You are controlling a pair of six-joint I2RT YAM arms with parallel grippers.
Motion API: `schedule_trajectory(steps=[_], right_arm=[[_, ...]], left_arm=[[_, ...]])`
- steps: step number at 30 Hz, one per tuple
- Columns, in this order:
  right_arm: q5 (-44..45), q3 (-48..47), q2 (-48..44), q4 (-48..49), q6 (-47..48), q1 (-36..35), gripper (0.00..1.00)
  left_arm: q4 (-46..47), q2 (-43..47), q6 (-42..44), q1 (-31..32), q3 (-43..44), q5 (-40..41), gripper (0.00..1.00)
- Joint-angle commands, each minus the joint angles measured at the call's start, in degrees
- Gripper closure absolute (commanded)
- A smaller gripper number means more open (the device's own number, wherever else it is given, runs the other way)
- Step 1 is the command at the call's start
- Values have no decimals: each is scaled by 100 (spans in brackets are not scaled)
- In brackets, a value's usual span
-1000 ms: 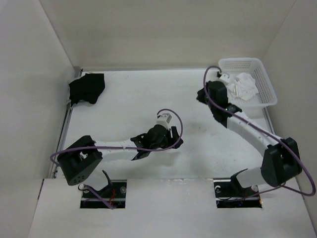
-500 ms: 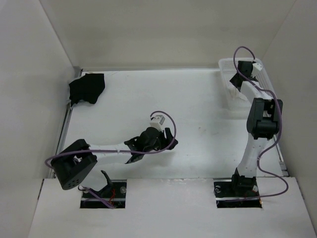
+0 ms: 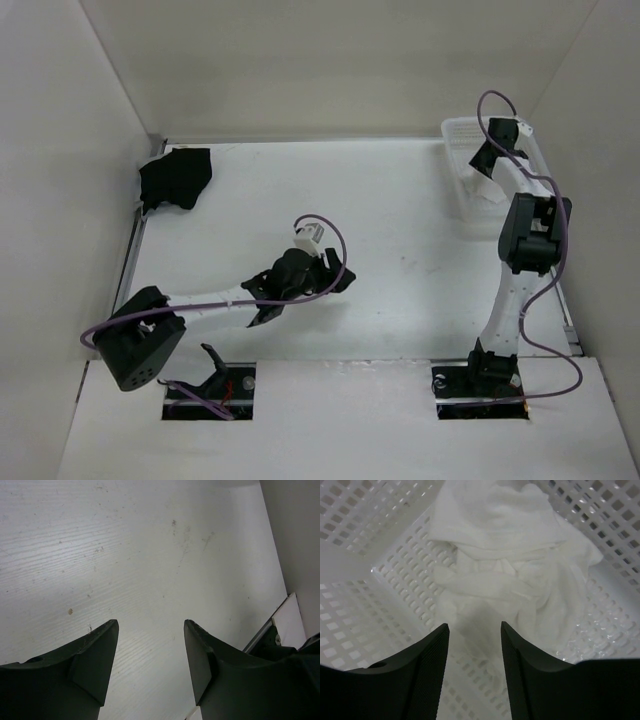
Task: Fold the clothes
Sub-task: Grab the tank top from the pile, then move the tank top to the center of the board
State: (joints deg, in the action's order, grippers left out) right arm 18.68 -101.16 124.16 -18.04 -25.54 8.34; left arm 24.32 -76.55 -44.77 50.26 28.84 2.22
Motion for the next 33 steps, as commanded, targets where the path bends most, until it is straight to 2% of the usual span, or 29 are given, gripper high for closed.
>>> schedule_trajectory(steps=[1,7,8,9,10,11,13,18,22,24,25,26,28,29,30,33], right_arm=[[-294,-552,406,-401,137,14,53],[-259,-879,653,-744,190,-3,57],[-251,-844,662,-736,155,23,62],[-259,-843,680,-736,128,41,76],[-259,-835,680,-727,111,41,81],[-251,-739,584,-649,15,41,92],[-286,-283,85,-97,-109,6,98],[-23,667,-1821,1108,-293,-196,100],[92,1308,-3534,1785,-338,-713,100],[40,1642,-4500,2102,-250,-1213,100],[22,1661,-4601,2129,-232,-1286,99],[-56,1722,-5133,2208,-49,-1756,99],[-127,1697,-5541,2217,92,-2268,99],[-258,1627,-5839,2235,232,-2784,99],[-459,1513,-6050,2244,364,-3294,98],[-838,1415,-6307,2288,532,-4097,97]], left_arm=[[302,-122,-5,-56,78,-108,47],[302,-202,30,-196,166,-231,47],[302,-202,21,-249,183,-257,47],[302,-202,30,-267,201,-266,47],[302,-202,30,-284,201,-274,47],[302,-202,48,-302,210,-292,47],[302,-202,56,-311,227,-327,47],[267,-167,65,-320,298,-371,48],[232,201,-14,-547,289,-363,48],[188,430,-84,-688,245,-310,48],[144,526,-119,-776,236,-310,49],[31,701,-232,-942,193,-275,49],[-119,887,-391,-1154,131,-152,49],[-268,1079,-540,-1355,35,5,49],[-400,1273,-628,-1566,-53,146,49],[-743,1739,-761,-2067,-229,402,49]])
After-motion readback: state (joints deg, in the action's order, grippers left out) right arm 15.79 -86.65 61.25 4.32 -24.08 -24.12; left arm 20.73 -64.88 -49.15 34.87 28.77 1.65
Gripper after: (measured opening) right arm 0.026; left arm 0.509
